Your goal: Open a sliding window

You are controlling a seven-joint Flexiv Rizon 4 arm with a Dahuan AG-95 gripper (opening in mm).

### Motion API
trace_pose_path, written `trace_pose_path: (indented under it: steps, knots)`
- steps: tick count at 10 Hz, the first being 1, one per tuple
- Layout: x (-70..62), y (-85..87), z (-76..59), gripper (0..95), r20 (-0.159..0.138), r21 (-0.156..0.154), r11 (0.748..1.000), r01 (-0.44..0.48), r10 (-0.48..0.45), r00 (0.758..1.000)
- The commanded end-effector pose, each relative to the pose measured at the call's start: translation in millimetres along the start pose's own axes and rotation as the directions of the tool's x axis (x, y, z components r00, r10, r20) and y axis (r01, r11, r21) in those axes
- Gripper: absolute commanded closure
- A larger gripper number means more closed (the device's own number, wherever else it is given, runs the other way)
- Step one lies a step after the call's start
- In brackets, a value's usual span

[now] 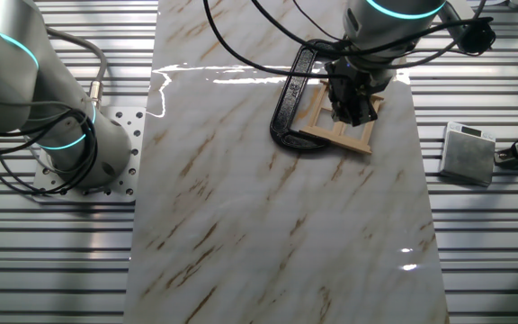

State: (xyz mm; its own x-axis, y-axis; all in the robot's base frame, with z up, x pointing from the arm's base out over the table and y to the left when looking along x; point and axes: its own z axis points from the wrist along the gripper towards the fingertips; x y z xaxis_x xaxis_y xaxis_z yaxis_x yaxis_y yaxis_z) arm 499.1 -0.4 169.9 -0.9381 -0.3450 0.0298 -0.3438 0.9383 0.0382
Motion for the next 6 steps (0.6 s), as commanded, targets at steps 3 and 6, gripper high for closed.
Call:
trace_pose_path:
  steps: [3,6]
  knots:
    - [-1.0,0.1,-0.1,95.0,-0.008,-0.004,1.0,0.009,-0.009,1.0]
    - [-1.0,0.1,-0.1,95.0,-0.01,-0.007,1.0,0.011,-0.011,1.0]
